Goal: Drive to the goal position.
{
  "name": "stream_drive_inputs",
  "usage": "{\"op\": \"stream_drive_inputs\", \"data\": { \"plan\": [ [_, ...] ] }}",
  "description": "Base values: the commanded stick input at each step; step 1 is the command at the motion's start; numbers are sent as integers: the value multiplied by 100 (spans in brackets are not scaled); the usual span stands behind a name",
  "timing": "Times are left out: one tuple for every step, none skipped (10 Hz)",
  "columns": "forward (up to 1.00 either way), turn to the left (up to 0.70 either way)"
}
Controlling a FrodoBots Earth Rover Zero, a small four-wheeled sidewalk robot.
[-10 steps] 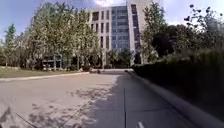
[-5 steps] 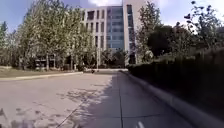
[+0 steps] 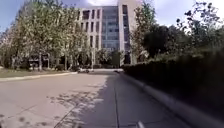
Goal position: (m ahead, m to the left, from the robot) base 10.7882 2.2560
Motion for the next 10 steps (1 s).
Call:
{"op": "stream_drive_inputs", "data": {
  "plan": [
    [45,0],
    [45,0],
    [51,0],
    [66,0],
    [70,0],
    [70,0],
    [70,0],
    [70,0],
    [70,0],
    [70,0]
  ]
}}
